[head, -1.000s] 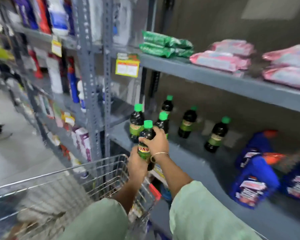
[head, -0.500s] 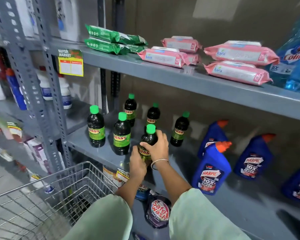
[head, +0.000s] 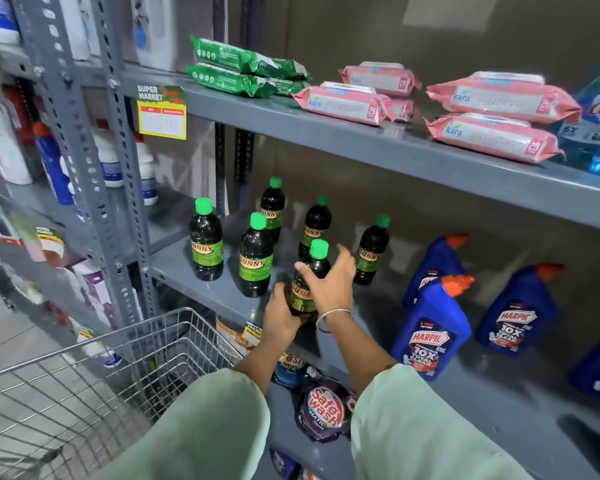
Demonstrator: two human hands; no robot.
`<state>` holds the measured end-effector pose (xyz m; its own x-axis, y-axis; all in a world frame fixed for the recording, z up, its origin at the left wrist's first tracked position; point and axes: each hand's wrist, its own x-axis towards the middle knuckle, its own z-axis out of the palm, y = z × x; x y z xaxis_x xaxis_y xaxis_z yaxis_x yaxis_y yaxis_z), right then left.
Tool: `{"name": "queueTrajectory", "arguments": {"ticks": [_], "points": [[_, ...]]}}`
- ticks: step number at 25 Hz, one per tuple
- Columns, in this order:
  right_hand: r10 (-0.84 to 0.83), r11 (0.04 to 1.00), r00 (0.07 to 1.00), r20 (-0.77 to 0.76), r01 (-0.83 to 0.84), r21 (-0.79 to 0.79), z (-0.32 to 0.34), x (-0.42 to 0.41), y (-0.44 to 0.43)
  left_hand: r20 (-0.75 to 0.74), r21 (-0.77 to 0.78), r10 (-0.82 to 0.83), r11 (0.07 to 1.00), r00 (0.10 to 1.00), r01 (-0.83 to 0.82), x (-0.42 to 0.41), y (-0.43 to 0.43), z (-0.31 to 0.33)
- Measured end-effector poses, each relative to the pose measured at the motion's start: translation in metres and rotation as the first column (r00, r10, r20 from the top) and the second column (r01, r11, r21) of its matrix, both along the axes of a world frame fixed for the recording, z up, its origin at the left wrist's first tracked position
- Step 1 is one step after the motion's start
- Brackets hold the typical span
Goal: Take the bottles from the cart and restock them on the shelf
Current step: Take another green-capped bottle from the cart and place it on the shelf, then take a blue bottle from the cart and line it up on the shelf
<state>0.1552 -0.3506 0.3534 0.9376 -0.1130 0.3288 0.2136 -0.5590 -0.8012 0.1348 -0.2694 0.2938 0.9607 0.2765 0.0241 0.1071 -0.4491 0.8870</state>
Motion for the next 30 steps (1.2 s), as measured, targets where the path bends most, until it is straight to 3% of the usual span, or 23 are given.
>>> {"name": "queueTrajectory", "arguments": {"ticks": [6,8,11,14,16,20,22,25,27,30], "points": [[-0.204,0.937,0.911,0.358,0.287,-0.198,0.013,-0.008,0.043,0.048,0.065,0.179,0.981,0.983,-0.182,-0.044,0.073,-0.019],[-0.109,0.913,0.886,0.452,0.269,-0.307,0.002,-0.016,0.074,0.011,0.035,0.27,0.962,0.963,-0.27,-0.068,0.109,-0.036],[0.103,0.89,0.898,0.429,0.109,-0.442,-0.032,-0.03,0.136,-0.156,0.052,0.424,0.906,0.892,-0.421,-0.104,0.169,-0.073],[0.24,0.826,0.941,0.24,-0.068,-0.559,-0.084,-0.052,0.195,-0.368,0.082,0.479,0.87,0.797,-0.485,-0.146,0.225,-0.115],[0.321,0.764,0.947,-0.022,-0.273,-0.585,-0.129,-0.073,0.233,-0.528,0.136,0.496,0.851,0.689,-0.508,-0.177,0.264,-0.154],[0.328,0.638,0.83,-0.45,-0.546,-0.543,-0.226,-0.113,0.282,-0.716,0.153,0.472,0.826,0.515,-0.543,-0.228,0.316,-0.217],[0.318,0.575,0.715,-0.622,-0.667,-0.474,-0.276,-0.13,0.301,-0.759,0.152,0.449,0.826,0.471,-0.543,-0.242,0.331,-0.245],[0.185,0.432,0.445,-0.876,-0.838,-0.335,-0.341,-0.151,0.321,-0.803,0.134,0.438,0.794,0.404,-0.594,-0.25,0.341,-0.289],[0.119,0.381,0.285,-0.951,-0.898,-0.221,-0.378,-0.166,0.327,-0.851,0.097,0.384,0.786,0.36,-0.61,-0.252,0.336,-0.313],[0.08,0.342,0.142,-0.987,-0.934,-0.106,-0.422,-0.188,0.332,-0.86,0.113,0.374,0.803,0.347,-0.586,-0.259,0.327,-0.337]]}}
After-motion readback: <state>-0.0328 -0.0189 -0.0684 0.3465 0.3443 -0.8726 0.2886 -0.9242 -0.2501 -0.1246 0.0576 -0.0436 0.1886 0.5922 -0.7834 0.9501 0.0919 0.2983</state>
